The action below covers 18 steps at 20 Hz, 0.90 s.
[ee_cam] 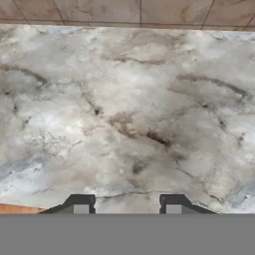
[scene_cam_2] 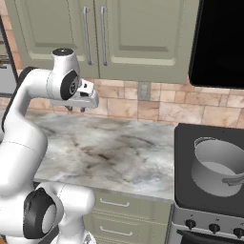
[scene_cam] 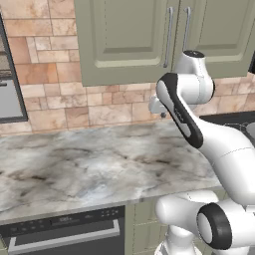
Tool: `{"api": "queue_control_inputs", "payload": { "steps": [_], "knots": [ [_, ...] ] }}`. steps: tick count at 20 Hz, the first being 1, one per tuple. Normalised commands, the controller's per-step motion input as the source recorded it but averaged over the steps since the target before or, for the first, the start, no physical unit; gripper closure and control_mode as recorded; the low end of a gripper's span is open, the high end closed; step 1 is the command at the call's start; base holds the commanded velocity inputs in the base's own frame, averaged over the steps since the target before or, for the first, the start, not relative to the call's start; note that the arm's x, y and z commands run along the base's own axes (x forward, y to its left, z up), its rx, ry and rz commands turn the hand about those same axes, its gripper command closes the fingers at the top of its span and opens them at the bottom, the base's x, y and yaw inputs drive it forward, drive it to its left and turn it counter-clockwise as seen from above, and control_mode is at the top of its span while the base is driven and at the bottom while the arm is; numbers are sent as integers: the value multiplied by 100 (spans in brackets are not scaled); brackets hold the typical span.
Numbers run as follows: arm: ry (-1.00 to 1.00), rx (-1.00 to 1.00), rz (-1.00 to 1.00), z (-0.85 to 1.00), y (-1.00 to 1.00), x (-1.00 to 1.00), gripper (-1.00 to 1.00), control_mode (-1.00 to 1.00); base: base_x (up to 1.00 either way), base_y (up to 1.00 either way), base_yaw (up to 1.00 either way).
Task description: Open the cabinet and move the ladle to the pot. Then close the cabinet.
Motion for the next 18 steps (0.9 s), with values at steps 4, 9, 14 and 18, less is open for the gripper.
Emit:
{"api": "queue_control_inputs", "payload": {
  "steps": [4,9,14,18],
  "knots": [
    [-1,0,0,0,0,-7,-100,-100,0,0,0],
    [-17,0,0,23,0,-15,-100,-100,0,0,0],
    [-11,0,0,44,0,0,-100,-100,0,0,0],
    [-10,0,-3,45,0,0,-100,-100,0,0,0]
  ]
}}
